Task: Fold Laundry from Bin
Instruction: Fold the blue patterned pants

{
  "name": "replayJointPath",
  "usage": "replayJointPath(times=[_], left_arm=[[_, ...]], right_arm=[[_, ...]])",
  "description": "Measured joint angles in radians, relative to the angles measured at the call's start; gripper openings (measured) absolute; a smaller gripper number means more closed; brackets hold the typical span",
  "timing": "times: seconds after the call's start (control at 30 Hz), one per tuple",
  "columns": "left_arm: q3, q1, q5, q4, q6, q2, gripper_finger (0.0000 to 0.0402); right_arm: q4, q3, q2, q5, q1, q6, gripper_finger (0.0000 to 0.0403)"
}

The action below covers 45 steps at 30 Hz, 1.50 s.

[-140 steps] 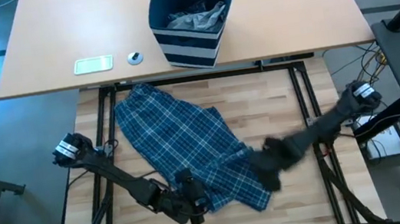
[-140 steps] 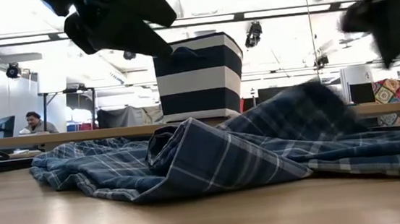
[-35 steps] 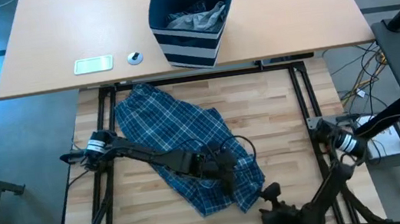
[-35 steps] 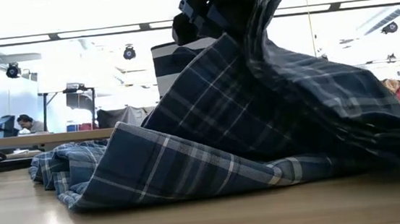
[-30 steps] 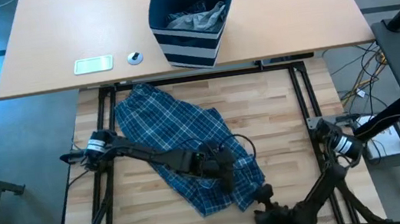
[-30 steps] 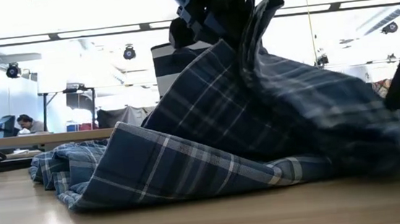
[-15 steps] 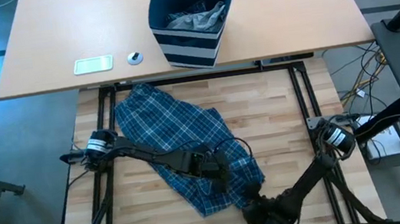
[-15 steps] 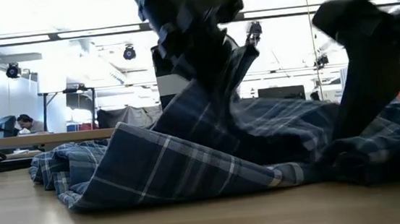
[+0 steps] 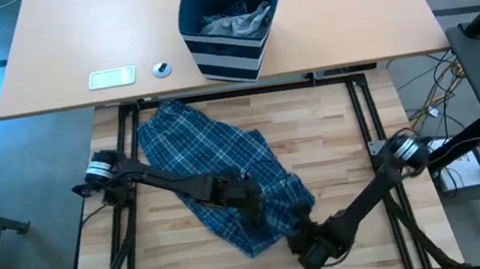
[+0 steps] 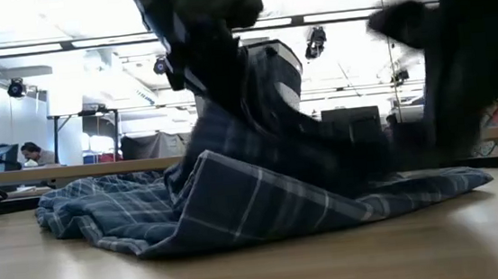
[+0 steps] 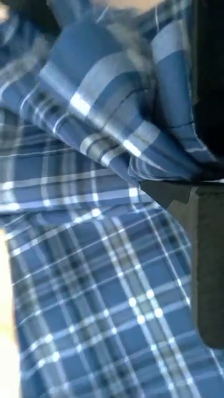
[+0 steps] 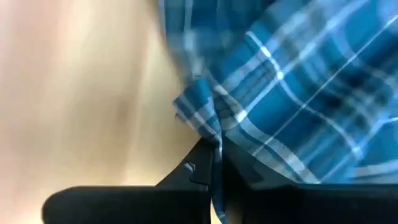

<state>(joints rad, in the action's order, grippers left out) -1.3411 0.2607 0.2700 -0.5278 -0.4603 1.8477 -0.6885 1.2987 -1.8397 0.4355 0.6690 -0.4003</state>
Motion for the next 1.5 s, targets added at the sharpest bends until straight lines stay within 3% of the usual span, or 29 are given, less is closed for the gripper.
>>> replayJointPath(times=[0.27,0.6,0.73,0.87,1.0,1.3,1.43,1.5], left_arm=[[0.084,0.001,-0.052,0.085,0.093,-0.123,0.0],[0.122,0.072,-0.079,0.082,0.03,-0.322,0.0],[0.067,0.129,-0.073,0.082,-0.043,-0.338,0.0],[-0.065,0.197,-0.022,0.087,-0.126,-0.273,0.0],[-0.282,0.251,0.048,0.084,-0.171,-0.125,0.0],[-1.019,0.286,0.105,-0.015,-0.217,0.366,0.0],[-0.797,0.296,0.067,0.454,-0.277,0.329,0.0],[-0.744,0.31,0.089,0.56,-0.289,0.321,0.0]], right_arm=[[-0.007,-0.001,0.287,-0.201,-0.125,-0.003,0.0008],[0.005,0.002,0.564,-0.154,-0.32,0.04,0.0008],[0.013,0.005,0.619,-0.173,-0.388,0.053,0.0008],[0.018,0.035,0.664,-0.25,-0.409,0.121,0.0008],[0.014,0.067,0.704,-0.329,-0.383,0.199,0.0008],[0.022,0.083,0.848,-0.444,-0.192,0.253,0.0008],[0.05,0.083,0.89,-0.444,-0.075,0.221,0.0008],[0.069,0.083,0.904,-0.444,-0.011,0.204,0.0008]])
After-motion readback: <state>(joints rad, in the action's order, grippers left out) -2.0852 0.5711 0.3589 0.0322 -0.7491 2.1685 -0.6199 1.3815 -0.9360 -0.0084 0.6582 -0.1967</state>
